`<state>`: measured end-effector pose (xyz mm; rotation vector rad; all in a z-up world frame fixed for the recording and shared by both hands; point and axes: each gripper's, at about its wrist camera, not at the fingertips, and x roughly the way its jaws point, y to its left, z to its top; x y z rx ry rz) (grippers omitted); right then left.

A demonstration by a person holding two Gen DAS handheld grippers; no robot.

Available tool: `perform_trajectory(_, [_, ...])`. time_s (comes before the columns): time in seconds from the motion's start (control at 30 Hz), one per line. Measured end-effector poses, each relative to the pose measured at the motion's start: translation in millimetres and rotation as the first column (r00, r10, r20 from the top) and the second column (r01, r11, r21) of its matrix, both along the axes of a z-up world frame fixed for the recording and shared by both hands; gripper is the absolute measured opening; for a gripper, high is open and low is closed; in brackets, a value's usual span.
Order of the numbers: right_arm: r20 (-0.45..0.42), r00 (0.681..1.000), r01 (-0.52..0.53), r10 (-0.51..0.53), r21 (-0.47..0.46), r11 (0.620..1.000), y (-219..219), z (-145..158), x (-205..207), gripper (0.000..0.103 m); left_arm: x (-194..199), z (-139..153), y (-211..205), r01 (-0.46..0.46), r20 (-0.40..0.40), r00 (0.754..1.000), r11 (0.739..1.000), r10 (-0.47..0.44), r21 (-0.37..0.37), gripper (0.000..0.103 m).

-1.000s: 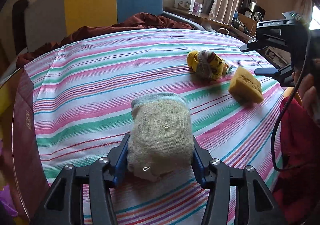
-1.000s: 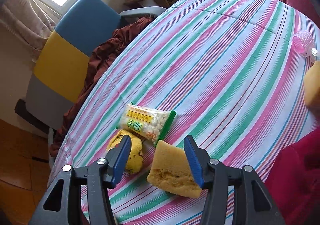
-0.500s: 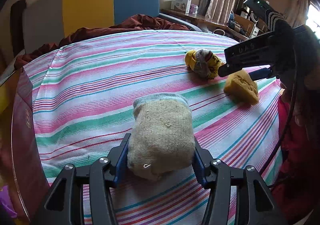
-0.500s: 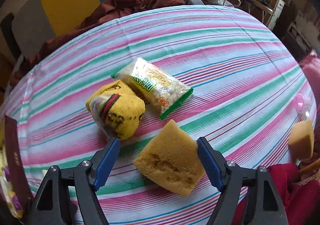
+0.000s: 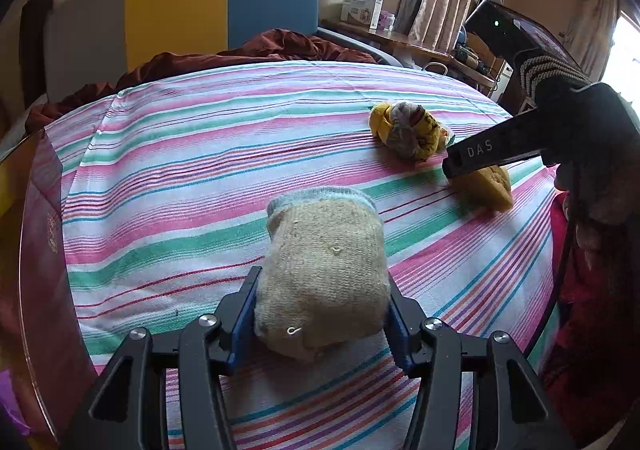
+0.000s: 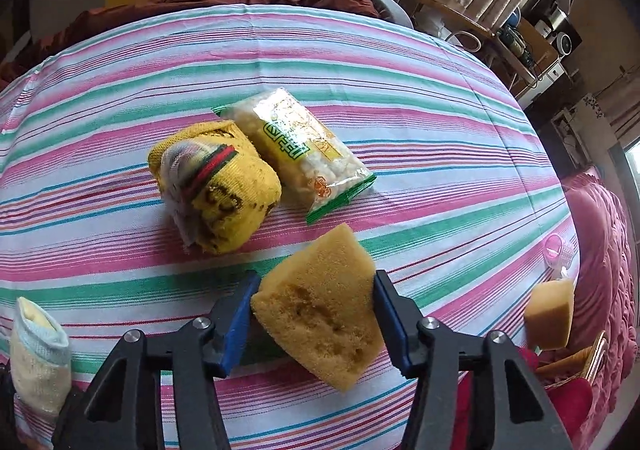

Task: Organize objects
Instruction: 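Carry the white sock into the tray with the left tool and release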

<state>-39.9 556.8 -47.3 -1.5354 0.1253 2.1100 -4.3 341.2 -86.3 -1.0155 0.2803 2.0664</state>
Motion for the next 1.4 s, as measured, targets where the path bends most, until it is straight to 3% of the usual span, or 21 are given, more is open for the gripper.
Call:
perform_trajectory(0.13, [-0.178, 0.976, -0.159, 0.129, -0.17, 0.973, -14, 16, -5, 0.055, 4, 0, -1, -0.005, -0.013, 1.0, 1.0, 0.005, -0.001, 0.057])
perform_trajectory(0.2, [-0.189, 0.958, -0.261, 0.216, -0.262, 0.929, -29, 11, -10, 0.056, 6, 1, -1, -0.011, -0.022, 1.0, 1.0, 0.011, -0.009, 0.057])
perform_trajectory(0.3, [-0.131, 0.939, -0.339, 0.318, -0.2, 0.919, -52, 4, -16, 0.056, 11, 3, -1, -0.017, -0.043, 0.999, 0.999, 0.015, -0.032, 0.055])
perform_trajectory(0.5, [-0.139, 0.942, -0.329, 0.305, -0.209, 0.921, -51, 4, -19, 0.056, 15, 17, -14, -0.049, -0.017, 0.999, 0.998, 0.048, -0.026, 0.055])
perform_trajectory(0.63, [-0.132, 0.94, -0.335, 0.314, -0.195, 0.922, -51, 3, -21, 0.056, 18, 46, -38, -0.06, -0.016, 0.998, 0.998, 0.06, 0.03, 0.055])
perform_trajectory(0.77, [-0.133, 0.94, -0.335, 0.314, -0.188, 0.923, -51, 4, -20, 0.056, -2, 81, -77, -0.137, -0.004, 0.99, 0.986, 0.138, 0.091, 0.055])
perform_trajectory(0.9, [-0.127, 0.939, -0.339, 0.32, -0.178, 0.924, -53, 3, -20, 0.056, -48, 100, -129, -0.287, 0.068, 0.957, 0.951, 0.281, 0.113, 0.055])
perform_trajectory(1.07, [-0.116, 0.936, -0.348, 0.332, -0.159, 0.924, -55, 1, -24, 0.056, -112, 92, -197, -0.469, 0.152, 0.878, 0.879, 0.454, 0.08, 0.055])
perform_trajectory(1.23, [-0.11, 0.934, -0.352, 0.339, -0.148, 0.924, -60, 3, -18, 0.056, -150, 73, -234, -0.555, 0.17, 0.821, 0.832, 0.544, 0.016, 0.055])
perform_trajectory(1.4, [-0.105, 0.933, -0.357, 0.344, -0.14, 0.924, -61, 3, -18, 0.057, -178, 56, -238, -0.574, 0.172, 0.803, 0.818, 0.571, -0.037, 0.055])
